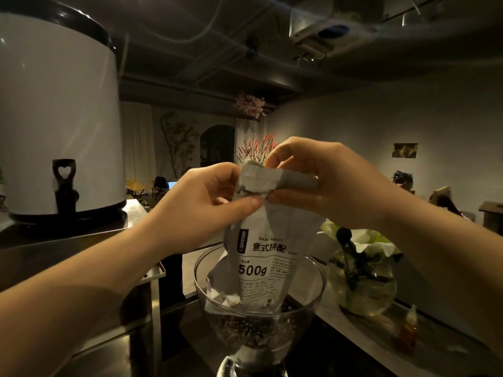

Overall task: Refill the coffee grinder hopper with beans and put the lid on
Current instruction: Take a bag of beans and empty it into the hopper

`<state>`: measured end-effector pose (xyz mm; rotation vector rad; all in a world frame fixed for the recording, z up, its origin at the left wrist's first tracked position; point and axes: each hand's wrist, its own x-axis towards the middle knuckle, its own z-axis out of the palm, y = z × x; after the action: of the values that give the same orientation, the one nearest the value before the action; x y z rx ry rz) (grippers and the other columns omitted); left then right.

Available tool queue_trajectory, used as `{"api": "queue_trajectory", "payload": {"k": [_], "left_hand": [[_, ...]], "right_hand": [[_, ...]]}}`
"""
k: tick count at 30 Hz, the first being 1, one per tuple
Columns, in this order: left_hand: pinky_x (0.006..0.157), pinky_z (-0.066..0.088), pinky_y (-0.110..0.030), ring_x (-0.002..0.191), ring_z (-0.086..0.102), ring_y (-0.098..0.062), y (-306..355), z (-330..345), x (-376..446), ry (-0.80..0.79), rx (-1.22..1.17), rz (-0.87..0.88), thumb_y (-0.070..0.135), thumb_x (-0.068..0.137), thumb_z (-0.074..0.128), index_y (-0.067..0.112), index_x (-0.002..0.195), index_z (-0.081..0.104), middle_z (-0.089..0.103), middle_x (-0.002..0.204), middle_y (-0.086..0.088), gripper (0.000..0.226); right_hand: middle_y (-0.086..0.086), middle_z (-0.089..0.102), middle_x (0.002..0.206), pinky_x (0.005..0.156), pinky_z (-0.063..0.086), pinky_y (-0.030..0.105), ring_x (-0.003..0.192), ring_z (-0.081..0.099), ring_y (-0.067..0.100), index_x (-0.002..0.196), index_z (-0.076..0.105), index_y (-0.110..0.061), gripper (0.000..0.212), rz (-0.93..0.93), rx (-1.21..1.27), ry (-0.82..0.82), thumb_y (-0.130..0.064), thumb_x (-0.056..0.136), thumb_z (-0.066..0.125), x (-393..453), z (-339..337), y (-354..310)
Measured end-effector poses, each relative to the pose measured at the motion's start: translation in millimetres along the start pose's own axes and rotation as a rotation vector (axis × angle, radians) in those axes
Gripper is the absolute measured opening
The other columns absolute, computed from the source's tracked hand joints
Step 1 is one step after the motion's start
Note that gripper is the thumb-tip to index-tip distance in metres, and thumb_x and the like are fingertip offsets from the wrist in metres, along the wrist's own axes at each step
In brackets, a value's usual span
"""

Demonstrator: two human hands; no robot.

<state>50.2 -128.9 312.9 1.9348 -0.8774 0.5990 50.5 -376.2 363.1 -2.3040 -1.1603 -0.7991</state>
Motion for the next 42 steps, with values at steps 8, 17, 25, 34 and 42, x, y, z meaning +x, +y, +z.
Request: {"api": "queue_trajectory", "payload": {"k": [8, 17, 25, 34, 42], "left_hand": [[0.081, 0.063, -0.019, 0.094, 0.080, -0.009, -10.6, -7.4, -6.9, 0.102, 0.004, 0.030, 0.039, 0.087, 0.072, 0.030, 0.096, 0.083, 0.084, 0.099, 0.010, 0.017], [0.087, 0.065, -0.044, 0.099, 0.081, -0.019, -3.0, 0.4, 1.3, -0.028, -0.009, -0.036, 0.044, 0.090, 0.077, 0.024, 0.111, 0.083, 0.084, 0.104, 0.002, 0.030], [0.088, 0.065, -0.033, 0.104, 0.078, -0.018, -9.7, 0.7, 0.5, 0.049, -0.017, 0.064, 0.014, 0.101, 0.071, 0.020, 0.117, 0.079, 0.082, 0.107, 0.001, 0.019], [0.078, 0.064, -0.024, 0.101, 0.082, -0.019, -14.1, 5.0, 1.2, 0.022, -0.250, -0.117, 0.023, 0.093, 0.074, 0.016, 0.116, 0.078, 0.084, 0.108, -0.003, 0.024], [0.081, 0.063, -0.019, 0.098, 0.080, -0.005, -14.9, 8.4, 3.4, 0.039, 0.024, -0.018, 0.026, 0.095, 0.077, 0.032, 0.113, 0.078, 0.083, 0.104, 0.014, 0.019]], "right_hand": [[-0.010, 0.081, 0.101, 0.081, 0.066, 0.039, 0.097, 0.079, 0.011, 0.108, 0.082, -0.026, 0.020, 0.066, 0.156, 0.005, -0.034, 0.090, 0.081, -6.6, -6.0, 14.0], [-0.011, 0.082, 0.107, 0.089, 0.066, 0.036, 0.103, 0.079, 0.008, 0.112, 0.080, -0.026, 0.022, 0.016, 0.175, -0.026, -0.027, 0.090, 0.084, -4.1, -0.7, 9.5], [-0.007, 0.084, 0.109, 0.075, 0.065, 0.023, 0.096, 0.083, 0.013, 0.123, 0.075, -0.026, 0.047, 0.203, 0.506, 0.065, -0.031, 0.079, 0.092, -21.1, 6.0, 29.9], [0.004, 0.086, 0.112, 0.083, 0.064, 0.024, 0.105, 0.083, 0.021, 0.113, 0.084, -0.016, 0.028, 0.246, 0.770, 0.032, -0.024, 0.086, 0.081, -29.2, 27.2, 41.9], [0.002, 0.086, 0.109, 0.081, 0.063, 0.021, 0.102, 0.083, 0.017, 0.117, 0.081, -0.015, 0.031, 0.275, 0.781, 0.081, -0.023, 0.087, 0.078, -32.3, 42.2, 42.9]]}}
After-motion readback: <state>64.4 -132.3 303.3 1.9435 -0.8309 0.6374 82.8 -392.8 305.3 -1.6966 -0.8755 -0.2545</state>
